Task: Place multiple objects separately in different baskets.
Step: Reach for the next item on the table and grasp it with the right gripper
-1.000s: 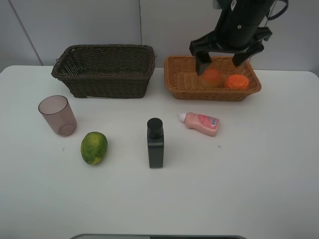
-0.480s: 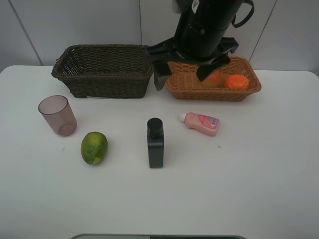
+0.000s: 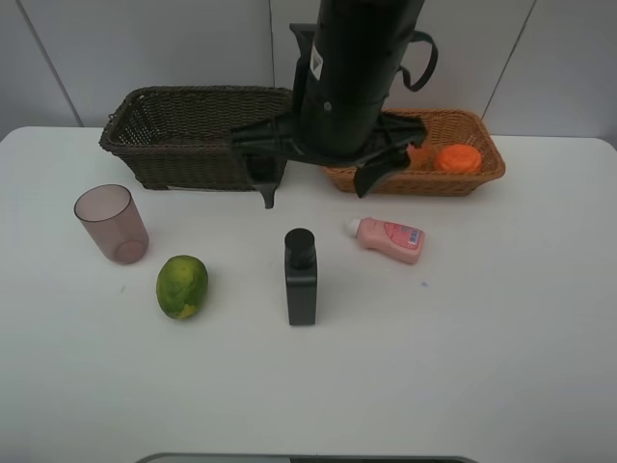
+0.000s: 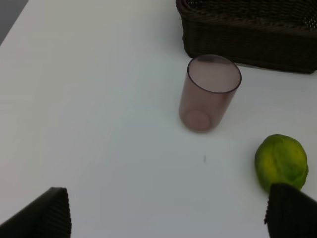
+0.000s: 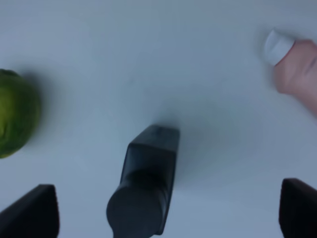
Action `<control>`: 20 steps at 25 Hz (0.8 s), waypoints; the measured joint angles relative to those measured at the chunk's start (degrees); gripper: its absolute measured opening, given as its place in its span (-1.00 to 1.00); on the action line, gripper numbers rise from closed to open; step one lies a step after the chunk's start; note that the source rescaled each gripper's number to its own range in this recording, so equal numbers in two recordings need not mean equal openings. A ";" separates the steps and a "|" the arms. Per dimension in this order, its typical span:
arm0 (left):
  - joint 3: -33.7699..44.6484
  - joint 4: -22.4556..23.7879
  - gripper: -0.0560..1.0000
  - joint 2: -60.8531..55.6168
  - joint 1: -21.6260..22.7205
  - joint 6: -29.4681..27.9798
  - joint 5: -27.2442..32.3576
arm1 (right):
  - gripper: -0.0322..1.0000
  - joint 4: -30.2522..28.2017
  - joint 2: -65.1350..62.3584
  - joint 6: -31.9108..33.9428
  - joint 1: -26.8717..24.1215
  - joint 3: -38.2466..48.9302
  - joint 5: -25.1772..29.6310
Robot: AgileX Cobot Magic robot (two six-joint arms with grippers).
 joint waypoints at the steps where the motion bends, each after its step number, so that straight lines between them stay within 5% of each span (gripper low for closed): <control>1: 0.00 0.00 1.00 0.00 0.00 0.00 0.00 | 0.95 -0.05 0.90 0.43 0.53 0.00 0.30; 20: 0.00 0.00 1.00 0.00 0.00 0.00 0.00 | 0.95 0.79 12.52 7.90 1.73 0.00 -3.00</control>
